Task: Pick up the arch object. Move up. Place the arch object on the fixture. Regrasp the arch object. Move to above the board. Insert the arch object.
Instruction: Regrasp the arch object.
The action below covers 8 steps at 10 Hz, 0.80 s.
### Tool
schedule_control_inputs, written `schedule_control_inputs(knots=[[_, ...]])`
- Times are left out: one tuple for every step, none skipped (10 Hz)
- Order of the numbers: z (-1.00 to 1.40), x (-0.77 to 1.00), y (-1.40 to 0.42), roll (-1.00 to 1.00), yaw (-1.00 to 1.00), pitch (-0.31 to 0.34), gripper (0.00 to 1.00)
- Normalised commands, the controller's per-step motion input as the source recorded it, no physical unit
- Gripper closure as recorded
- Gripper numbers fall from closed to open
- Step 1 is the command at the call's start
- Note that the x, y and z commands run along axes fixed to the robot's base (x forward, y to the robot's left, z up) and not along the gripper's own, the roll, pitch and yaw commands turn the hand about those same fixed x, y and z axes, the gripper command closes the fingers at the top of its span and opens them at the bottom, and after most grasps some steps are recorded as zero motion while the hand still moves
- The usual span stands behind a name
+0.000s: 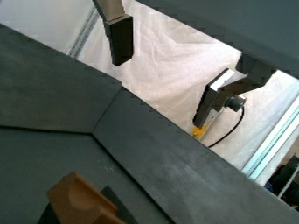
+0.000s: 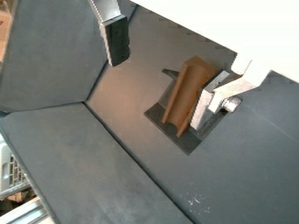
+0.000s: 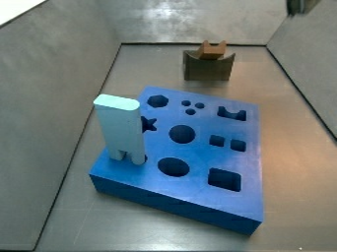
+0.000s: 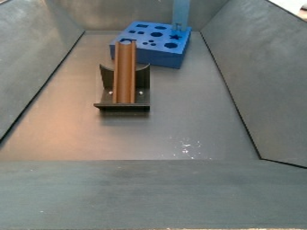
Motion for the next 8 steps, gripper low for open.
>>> schedule_control_inputs(knots=[[-1.0, 0.1, 0.03, 0.19, 0.17, 0.072, 0.0], [-1.0, 0.11, 0.02, 0.15, 0.16, 0.045, 0.0], [-1.0, 0.12, 0.01, 0.13, 0.16, 0.034, 0.0], [-1.0, 0.14, 0.0, 0.11, 0.14, 0.011, 0.0], [-1.0, 0.15, 0.0, 0.11, 0.13, -0.008, 0.0], [-1.0, 0.17, -0.01, 0.1, 0.11, -0.026, 0.0], [-1.0, 0.17, -0.02, 0.1, 0.1, -0.031, 0.0], [-0.8, 0.15, -0.03, 0.1, 0.08, -0.033, 0.0]])
